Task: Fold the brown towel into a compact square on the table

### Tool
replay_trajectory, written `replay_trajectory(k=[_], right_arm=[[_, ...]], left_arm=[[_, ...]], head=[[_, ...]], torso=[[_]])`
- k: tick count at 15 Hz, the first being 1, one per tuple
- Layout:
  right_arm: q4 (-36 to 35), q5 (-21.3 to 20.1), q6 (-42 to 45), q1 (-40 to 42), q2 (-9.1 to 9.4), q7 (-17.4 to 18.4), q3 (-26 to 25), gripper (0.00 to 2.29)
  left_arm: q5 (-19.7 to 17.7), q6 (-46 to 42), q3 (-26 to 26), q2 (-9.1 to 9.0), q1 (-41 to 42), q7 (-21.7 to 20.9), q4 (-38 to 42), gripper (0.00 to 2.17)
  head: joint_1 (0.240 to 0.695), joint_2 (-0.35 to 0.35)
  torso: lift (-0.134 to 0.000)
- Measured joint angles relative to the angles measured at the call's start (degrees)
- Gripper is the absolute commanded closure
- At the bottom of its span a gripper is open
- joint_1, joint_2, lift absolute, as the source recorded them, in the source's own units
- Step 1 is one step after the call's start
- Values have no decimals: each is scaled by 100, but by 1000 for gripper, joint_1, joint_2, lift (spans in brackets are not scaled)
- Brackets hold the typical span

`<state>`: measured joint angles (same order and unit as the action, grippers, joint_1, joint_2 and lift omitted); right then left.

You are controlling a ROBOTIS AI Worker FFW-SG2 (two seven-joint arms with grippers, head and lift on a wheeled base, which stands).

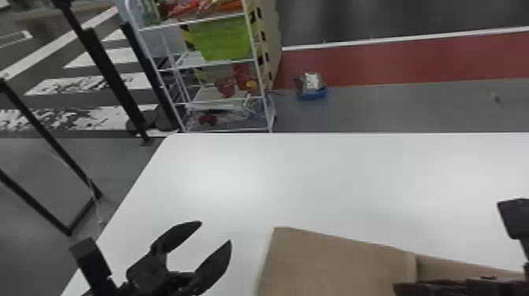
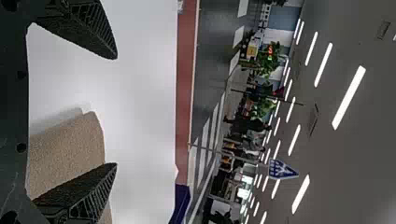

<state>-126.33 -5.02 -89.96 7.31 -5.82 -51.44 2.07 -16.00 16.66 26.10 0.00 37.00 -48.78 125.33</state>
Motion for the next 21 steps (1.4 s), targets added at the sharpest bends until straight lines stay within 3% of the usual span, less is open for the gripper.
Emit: replay_trajectory(k=[12, 19, 20, 21], right_arm=[[142, -555, 0, -167, -154, -796, 280, 502], [304, -821, 0, -192, -222, -964, 443, 505], [321, -868, 0, -206, -229, -998, 485, 529], [340, -936, 0, -216, -233, -1033, 541, 707]], left_arm=[[2, 8, 9, 0, 0, -9, 9, 63], [5, 7, 0, 0, 1, -9, 0, 63], [4, 4, 0, 0, 1, -9, -3, 63], [3, 1, 0, 0, 1, -9, -9, 63]], head=[[695, 289], [695, 287], [695, 288], [695, 290]], torso=[[-124], [-124], [-124], [-124]])
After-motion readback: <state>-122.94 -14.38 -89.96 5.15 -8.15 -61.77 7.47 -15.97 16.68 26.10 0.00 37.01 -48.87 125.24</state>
